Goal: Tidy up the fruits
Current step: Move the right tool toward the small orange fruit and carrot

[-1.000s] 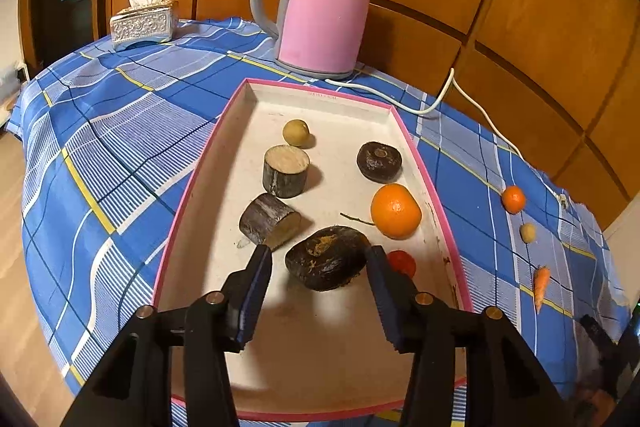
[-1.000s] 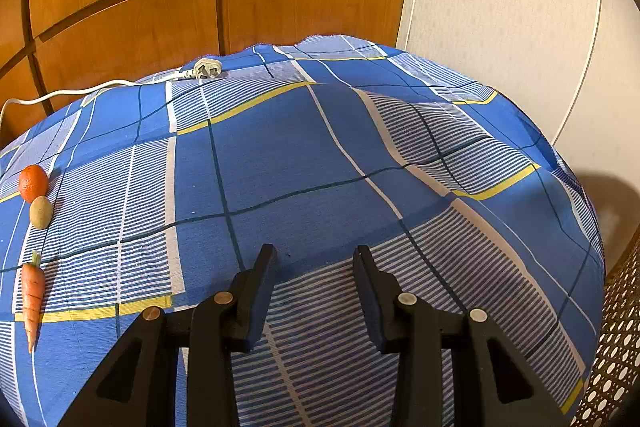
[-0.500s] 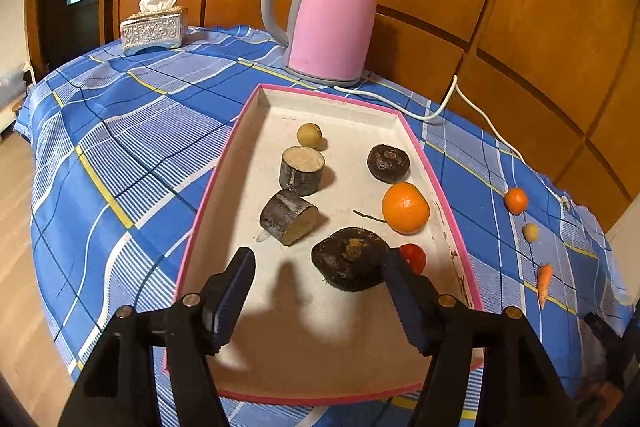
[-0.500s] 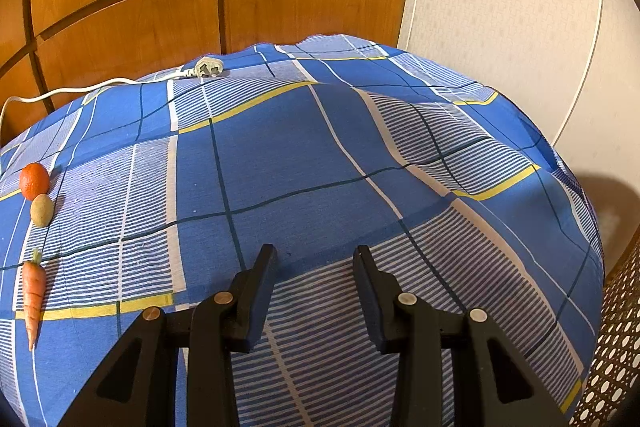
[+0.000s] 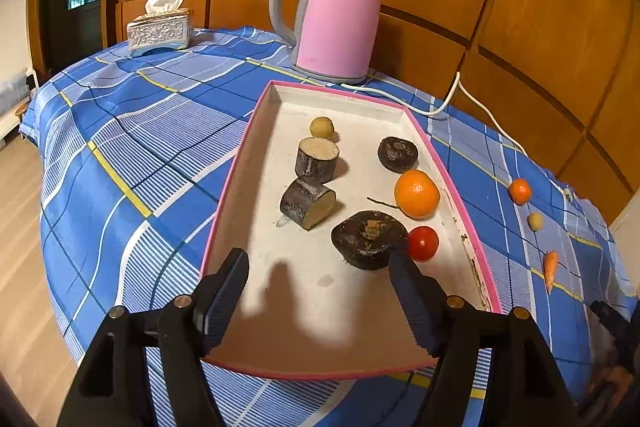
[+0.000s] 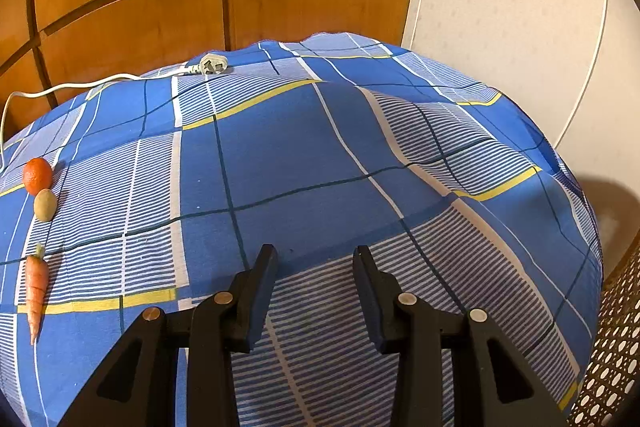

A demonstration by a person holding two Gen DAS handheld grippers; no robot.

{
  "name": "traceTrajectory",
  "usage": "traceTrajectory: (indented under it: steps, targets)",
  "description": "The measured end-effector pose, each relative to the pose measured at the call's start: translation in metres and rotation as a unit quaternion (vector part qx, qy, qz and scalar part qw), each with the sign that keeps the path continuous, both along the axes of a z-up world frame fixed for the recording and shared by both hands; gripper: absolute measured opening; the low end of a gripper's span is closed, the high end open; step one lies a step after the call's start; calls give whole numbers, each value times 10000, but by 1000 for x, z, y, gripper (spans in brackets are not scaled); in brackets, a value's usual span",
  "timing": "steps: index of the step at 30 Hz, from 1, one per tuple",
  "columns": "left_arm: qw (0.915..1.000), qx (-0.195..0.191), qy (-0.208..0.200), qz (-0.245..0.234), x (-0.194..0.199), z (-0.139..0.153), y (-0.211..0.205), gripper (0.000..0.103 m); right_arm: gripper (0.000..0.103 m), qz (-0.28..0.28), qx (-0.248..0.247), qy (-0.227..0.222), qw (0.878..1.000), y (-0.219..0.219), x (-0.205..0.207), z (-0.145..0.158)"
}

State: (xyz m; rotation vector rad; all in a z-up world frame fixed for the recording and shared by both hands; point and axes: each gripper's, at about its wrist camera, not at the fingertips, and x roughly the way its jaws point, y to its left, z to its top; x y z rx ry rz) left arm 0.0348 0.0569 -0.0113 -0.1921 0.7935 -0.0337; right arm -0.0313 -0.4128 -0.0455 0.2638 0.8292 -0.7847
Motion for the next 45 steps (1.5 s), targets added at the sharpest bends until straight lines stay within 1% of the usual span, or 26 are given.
traceTrajectory:
  steps: [15,20,22,31,34,38,42,45]
  targets:
    - [9999,74,70,-55,0,-3,-2,75,40,56,32,28,10000,0,1,1]
    - [9999,91,93,-70,1,-5,-3,75,40,203,261,52,9994,3,3,4]
    - [9999,90,108,-80,1,-6,-3,75,40,311,389,45,9988,5,5,5]
    - [9998,102,136,-95,2,-8,-3,77,40,968,666,118,9930,27,20,6]
    - [9998,110,142,-96,2,-8,-3,77,40,1256,956,64,9874,32,26,9]
    - [9997,130,149,-105,2,-8,-3,77,40,1557,1129,51,9813,42,37,10]
    - [9997,141,164,-97,3,-9,-4,78,40,1679,1253,71,9778,46,44,8]
    - [9997,145,173,-90,4,-9,-4,78,40,1783,1423,-16,9736,45,50,13]
